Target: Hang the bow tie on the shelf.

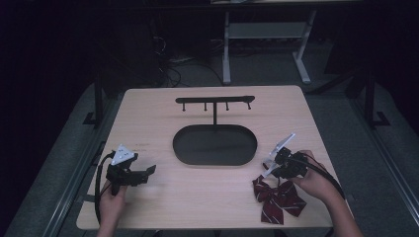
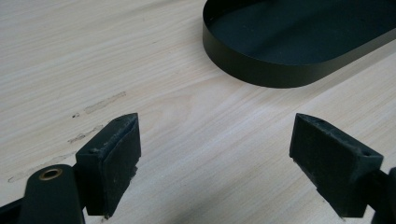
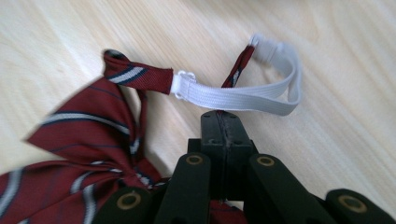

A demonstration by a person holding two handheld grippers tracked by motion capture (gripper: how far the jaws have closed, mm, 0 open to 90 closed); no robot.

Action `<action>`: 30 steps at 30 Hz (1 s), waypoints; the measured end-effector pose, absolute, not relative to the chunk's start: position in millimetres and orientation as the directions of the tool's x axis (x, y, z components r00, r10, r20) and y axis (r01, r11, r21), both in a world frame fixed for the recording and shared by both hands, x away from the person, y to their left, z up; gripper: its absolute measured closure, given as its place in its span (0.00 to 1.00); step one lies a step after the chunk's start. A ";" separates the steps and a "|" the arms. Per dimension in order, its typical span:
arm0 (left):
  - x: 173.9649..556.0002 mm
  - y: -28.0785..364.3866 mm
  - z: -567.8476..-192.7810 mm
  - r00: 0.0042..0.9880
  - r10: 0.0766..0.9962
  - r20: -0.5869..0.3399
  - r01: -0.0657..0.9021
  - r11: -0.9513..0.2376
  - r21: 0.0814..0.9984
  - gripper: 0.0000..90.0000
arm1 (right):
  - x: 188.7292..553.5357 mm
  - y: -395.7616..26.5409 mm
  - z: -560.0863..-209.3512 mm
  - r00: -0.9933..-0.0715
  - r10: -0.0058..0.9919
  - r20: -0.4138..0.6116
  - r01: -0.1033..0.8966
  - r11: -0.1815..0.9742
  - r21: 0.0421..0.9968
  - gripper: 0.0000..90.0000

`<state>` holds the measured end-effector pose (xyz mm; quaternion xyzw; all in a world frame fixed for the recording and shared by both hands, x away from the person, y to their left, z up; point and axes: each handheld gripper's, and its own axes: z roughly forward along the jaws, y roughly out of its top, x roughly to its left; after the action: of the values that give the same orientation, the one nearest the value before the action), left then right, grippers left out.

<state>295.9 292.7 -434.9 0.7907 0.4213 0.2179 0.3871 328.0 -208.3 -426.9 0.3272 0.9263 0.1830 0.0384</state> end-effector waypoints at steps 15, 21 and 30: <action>295.6 291.5 -434.9 0.547 0.837 0.011 0.500 -0.337 0.798 0.18 | 322.1 -202.0 -384.6 -0.825 0.557 0.093 0.534 0.717 0.447 0.99; 295.5 291.9 -434.7 0.547 0.837 0.012 0.501 -0.339 0.796 0.18 | 323.1 -193.4 -369.3 -0.847 0.524 0.089 0.498 0.726 0.473 0.99; 295.3 291.2 -434.8 0.545 0.839 0.006 0.499 -0.330 0.801 0.18 | 328.5 -176.9 -342.8 -0.877 0.475 0.076 0.442 0.735 0.515 0.99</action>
<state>295.3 291.2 -434.8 0.7863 0.4254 0.2161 0.3926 328.5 -176.9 -342.8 0.2462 0.9308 0.2685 0.0303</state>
